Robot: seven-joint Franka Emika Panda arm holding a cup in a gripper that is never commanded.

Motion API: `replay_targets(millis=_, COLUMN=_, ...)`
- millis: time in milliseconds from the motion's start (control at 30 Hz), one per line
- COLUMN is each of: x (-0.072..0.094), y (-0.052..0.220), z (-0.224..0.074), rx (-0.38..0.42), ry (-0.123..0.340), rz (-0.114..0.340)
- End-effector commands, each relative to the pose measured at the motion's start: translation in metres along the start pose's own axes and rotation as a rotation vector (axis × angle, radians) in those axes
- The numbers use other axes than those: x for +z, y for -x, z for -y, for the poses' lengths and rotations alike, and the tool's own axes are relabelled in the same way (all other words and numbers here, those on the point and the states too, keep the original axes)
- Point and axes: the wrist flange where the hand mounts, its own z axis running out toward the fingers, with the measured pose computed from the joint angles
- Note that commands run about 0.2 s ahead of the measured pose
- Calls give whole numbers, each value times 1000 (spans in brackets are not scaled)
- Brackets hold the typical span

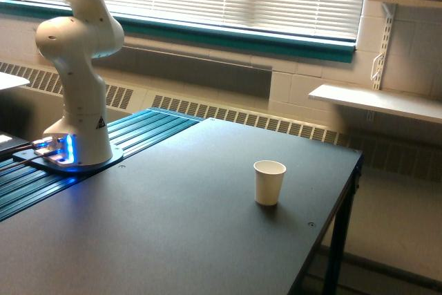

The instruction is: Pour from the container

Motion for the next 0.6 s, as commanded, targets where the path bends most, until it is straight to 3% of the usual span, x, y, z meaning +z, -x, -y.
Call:
replay_targets(millis=33, x=-12, y=-21, z=-12, rx=188, ry=39, rz=48)
replay_targets(millis=200, x=3, y=-17, z=-17, rx=143, ry=82, rz=131)
replay_targets(millis=267, x=7, y=-16, z=-25, rx=179, ry=128, rz=156)
replay_targets(millis=367, x=12, y=-14, z=-48, rx=219, ry=142, rz=199)
replay_targets(millis=467, x=9, y=-9, z=-65, rx=265, ry=205, rz=216)
replay_targets(millis=600, x=4, y=4, z=-78, rx=262, ry=289, rz=250)
